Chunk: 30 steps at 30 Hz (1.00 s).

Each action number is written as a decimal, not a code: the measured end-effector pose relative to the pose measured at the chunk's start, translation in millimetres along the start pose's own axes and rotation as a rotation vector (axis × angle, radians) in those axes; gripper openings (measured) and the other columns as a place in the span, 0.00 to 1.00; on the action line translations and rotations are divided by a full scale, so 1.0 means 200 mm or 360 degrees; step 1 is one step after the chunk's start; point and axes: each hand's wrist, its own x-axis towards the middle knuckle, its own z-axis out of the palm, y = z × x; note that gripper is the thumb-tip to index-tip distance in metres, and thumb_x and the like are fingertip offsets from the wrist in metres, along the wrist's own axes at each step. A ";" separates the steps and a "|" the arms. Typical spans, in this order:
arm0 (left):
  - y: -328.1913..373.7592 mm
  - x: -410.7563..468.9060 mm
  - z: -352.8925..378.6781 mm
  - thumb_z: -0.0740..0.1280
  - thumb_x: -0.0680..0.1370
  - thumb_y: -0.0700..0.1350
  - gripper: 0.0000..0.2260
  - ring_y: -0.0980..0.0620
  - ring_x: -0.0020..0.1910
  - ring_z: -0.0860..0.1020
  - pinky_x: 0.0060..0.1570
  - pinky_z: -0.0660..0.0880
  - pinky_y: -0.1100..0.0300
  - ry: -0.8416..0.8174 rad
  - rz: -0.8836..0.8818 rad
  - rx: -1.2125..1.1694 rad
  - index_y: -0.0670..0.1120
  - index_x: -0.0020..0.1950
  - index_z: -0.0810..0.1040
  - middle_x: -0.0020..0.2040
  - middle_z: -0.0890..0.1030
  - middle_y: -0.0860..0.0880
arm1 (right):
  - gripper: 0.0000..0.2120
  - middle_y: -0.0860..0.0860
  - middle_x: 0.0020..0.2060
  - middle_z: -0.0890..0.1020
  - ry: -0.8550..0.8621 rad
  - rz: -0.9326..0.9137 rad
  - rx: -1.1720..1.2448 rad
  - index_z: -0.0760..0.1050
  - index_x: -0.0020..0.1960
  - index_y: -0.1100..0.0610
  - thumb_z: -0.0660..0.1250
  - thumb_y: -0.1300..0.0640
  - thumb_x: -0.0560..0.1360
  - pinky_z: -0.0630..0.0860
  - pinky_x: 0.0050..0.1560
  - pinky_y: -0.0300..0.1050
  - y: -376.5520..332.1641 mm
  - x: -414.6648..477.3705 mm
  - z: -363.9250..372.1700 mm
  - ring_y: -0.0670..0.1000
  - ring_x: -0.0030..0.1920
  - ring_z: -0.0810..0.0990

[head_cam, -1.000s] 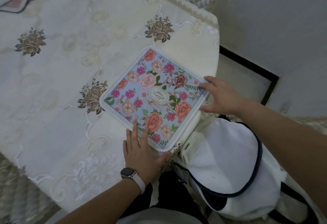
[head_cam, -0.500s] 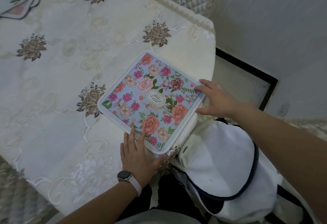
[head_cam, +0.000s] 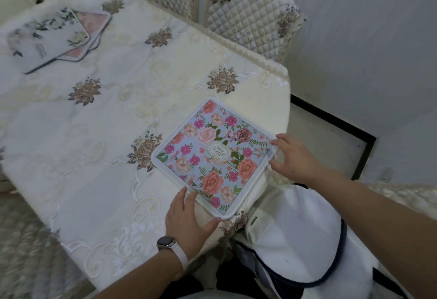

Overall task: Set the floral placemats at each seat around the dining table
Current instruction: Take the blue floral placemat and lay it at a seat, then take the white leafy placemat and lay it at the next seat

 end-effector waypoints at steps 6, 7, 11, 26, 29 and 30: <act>-0.08 0.11 -0.40 0.63 0.68 0.67 0.33 0.48 0.64 0.72 0.62 0.69 0.54 0.0098 0.0211 -0.0270 0.48 0.67 0.72 0.65 0.74 0.48 | 0.24 0.50 0.68 0.73 0.0080 -0.0147 0.0085 0.70 0.71 0.53 0.65 0.46 0.78 0.68 0.68 0.49 -0.32 -0.09 -0.08 0.51 0.68 0.71; -0.11 0.12 -0.47 0.62 0.69 0.66 0.31 0.48 0.62 0.73 0.61 0.69 0.53 0.0143 0.0260 -0.0218 0.48 0.65 0.74 0.63 0.76 0.48 | 0.23 0.50 0.68 0.73 0.0105 -0.0176 0.0091 0.71 0.70 0.53 0.65 0.46 0.78 0.68 0.68 0.49 -0.39 -0.10 -0.09 0.50 0.68 0.71; -0.28 0.14 -0.76 0.61 0.70 0.64 0.27 0.46 0.58 0.77 0.57 0.72 0.51 0.0246 0.0444 0.0039 0.47 0.60 0.78 0.59 0.79 0.48 | 0.21 0.48 0.67 0.74 0.0186 -0.0316 0.0074 0.72 0.69 0.52 0.65 0.47 0.78 0.67 0.67 0.47 -0.74 -0.15 -0.08 0.50 0.68 0.70; -1.66 -0.73 -1.64 0.57 0.71 0.66 0.27 0.46 0.60 0.75 0.57 0.72 0.46 0.0547 0.0066 0.0397 0.51 0.62 0.77 0.61 0.79 0.50 | 0.23 0.49 0.68 0.73 0.0119 -0.1009 -0.0323 0.72 0.70 0.52 0.63 0.44 0.77 0.66 0.68 0.49 -2.43 -0.53 0.53 0.53 0.69 0.69; -1.98 -1.01 -1.72 0.55 0.71 0.67 0.28 0.46 0.61 0.74 0.58 0.72 0.45 0.0617 -0.0151 0.0359 0.52 0.63 0.76 0.63 0.78 0.50 | 0.23 0.49 0.68 0.73 0.0035 -0.1150 -0.0380 0.72 0.70 0.52 0.63 0.44 0.78 0.67 0.67 0.48 -2.76 -0.62 0.73 0.53 0.68 0.70; -2.07 -1.10 -1.74 0.54 0.71 0.67 0.30 0.46 0.63 0.73 0.60 0.71 0.45 0.0620 -0.0234 0.0352 0.52 0.64 0.75 0.65 0.77 0.51 | 0.24 0.50 0.67 0.74 -0.0002 -0.1192 -0.0396 0.72 0.69 0.53 0.62 0.44 0.77 0.68 0.66 0.48 -2.86 -0.66 0.79 0.54 0.67 0.71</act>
